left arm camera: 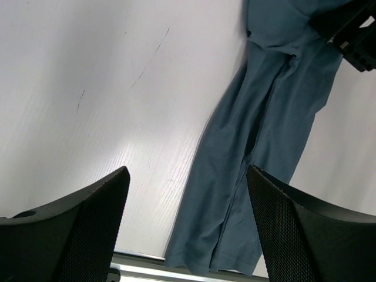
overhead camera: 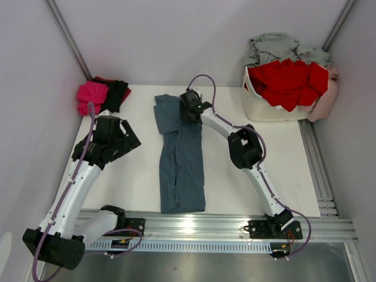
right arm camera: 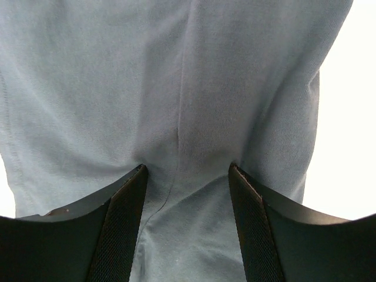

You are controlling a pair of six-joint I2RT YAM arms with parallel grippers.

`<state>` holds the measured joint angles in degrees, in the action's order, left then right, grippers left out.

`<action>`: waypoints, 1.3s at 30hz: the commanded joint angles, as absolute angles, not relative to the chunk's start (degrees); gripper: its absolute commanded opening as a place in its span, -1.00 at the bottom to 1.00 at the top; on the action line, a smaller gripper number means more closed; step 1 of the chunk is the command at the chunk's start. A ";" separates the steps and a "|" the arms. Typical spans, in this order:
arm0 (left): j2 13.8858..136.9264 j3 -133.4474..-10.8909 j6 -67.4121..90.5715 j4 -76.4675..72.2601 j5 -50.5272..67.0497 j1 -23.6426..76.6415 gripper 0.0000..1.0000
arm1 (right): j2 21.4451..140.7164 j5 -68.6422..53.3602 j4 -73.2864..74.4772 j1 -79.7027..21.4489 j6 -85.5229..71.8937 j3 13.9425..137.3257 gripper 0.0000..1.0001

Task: Fold and stack the t-shirts
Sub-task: Rotate the tshirt 90 degrees, then grab the bottom of the folded rectangular tshirt with both arms

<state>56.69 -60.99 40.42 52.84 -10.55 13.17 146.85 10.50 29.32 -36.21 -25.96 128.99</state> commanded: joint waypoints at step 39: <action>61.62 -38.50 34.45 39.03 29.70 14.23 0.54 | 82.02 11.79 13.47 -42.10 -26.36 54.96 0.72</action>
